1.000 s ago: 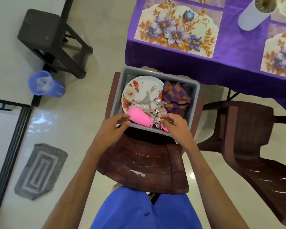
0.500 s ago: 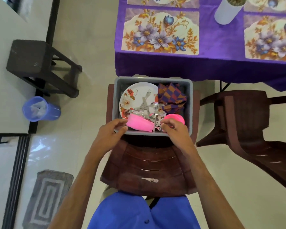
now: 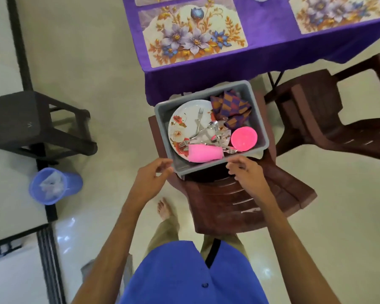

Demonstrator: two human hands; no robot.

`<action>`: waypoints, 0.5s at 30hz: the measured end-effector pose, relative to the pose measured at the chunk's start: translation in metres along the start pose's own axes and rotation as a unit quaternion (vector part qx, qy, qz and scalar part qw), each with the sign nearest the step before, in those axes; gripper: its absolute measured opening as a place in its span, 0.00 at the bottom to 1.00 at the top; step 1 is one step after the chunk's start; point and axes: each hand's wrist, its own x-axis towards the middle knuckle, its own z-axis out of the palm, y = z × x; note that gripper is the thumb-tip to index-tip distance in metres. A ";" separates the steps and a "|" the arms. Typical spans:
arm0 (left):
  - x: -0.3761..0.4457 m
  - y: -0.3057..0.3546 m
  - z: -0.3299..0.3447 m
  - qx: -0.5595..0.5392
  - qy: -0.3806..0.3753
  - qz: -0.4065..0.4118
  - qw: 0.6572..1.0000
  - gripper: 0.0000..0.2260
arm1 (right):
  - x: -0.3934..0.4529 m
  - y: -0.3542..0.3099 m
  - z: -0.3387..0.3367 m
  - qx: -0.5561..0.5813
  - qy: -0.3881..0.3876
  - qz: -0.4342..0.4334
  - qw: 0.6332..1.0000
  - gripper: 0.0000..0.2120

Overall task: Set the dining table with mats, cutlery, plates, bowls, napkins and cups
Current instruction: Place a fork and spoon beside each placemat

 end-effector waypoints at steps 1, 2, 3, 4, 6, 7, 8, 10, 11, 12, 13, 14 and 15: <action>0.007 -0.001 0.000 0.006 -0.011 0.000 1.000 0.11 | 0.000 0.001 0.004 0.006 0.009 0.003 1.000 0.04; 0.014 -0.001 -0.001 0.011 -0.020 0.000 1.000 0.10 | 0.002 0.001 0.009 0.009 0.013 0.004 1.000 0.04; 0.022 0.000 -0.001 0.015 -0.028 0.001 1.000 0.10 | 0.007 0.004 0.013 0.013 0.016 0.008 1.000 0.04; 0.032 0.001 -0.002 0.021 -0.035 0.004 0.999 0.09 | 0.012 0.007 0.018 0.015 0.018 0.014 1.000 0.04; 0.056 -0.001 -0.008 0.031 -0.027 0.006 0.999 0.10 | 0.030 0.013 0.026 0.016 0.019 0.026 0.999 0.05; 0.071 -0.003 -0.012 0.036 -0.008 0.002 0.999 0.11 | 0.043 0.016 0.030 0.014 0.021 0.026 0.999 0.05; 0.088 -0.005 -0.016 0.043 0.009 0.001 0.999 0.11 | 0.058 0.020 0.033 0.009 0.029 0.023 0.999 0.06; 0.124 -0.006 -0.022 0.059 0.033 0.006 0.998 0.11 | 0.088 0.021 0.038 0.000 0.043 0.015 0.999 0.06; 0.143 -0.005 -0.021 0.067 0.029 0.009 0.997 0.11 | 0.105 0.020 0.042 -0.004 0.052 0.008 0.999 0.05; 0.159 -0.004 -0.019 0.074 0.019 0.012 0.997 0.11 | 0.122 0.019 0.046 -0.014 0.065 -0.004 0.998 0.05; 0.176 -0.003 -0.015 0.077 0.008 0.015 0.997 0.11 | 0.141 0.019 0.053 -0.033 0.079 -0.018 0.996 0.06; 0.190 -0.004 -0.010 0.075 0.000 0.014 0.997 0.11 | 0.159 0.019 0.061 -0.062 0.087 -0.026 0.994 0.06; 0.201 -0.005 -0.004 0.065 -0.004 0.011 0.998 0.10 | 0.174 0.019 0.071 -0.095 0.094 -0.035 0.990 0.07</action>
